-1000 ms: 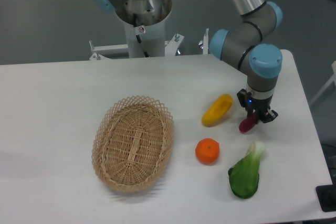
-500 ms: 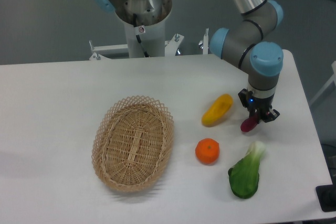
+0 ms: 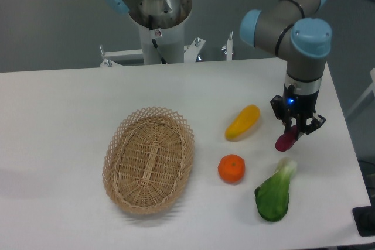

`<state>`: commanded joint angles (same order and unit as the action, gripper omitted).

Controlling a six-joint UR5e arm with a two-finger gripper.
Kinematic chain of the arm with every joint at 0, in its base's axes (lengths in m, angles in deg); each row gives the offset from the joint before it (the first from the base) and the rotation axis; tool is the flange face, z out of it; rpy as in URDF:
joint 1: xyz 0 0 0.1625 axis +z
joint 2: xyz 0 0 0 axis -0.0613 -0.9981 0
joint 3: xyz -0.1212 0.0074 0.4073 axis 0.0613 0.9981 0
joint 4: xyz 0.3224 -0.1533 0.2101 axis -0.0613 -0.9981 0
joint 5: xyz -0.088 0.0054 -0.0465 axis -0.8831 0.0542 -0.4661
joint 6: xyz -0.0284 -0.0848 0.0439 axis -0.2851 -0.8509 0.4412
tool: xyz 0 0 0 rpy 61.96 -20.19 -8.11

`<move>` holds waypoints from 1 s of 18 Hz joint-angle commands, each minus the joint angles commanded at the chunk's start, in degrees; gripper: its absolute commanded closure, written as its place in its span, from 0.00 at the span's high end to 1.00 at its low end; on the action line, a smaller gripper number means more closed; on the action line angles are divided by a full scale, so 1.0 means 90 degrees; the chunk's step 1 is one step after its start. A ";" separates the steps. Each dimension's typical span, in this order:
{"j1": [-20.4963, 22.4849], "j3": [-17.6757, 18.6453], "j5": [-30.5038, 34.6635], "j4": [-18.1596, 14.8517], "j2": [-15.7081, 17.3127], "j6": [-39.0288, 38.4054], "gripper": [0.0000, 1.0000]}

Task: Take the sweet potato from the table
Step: 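Lift the grasped sweet potato up off the table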

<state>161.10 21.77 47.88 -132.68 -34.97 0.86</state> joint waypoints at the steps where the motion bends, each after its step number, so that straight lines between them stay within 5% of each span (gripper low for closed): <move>1: -0.0039 0.0000 -0.0059 0.0000 0.0068 -0.0156 0.25; 18: -0.0186 -0.0078 -0.0567 0.0039 0.0303 -0.1202 0.25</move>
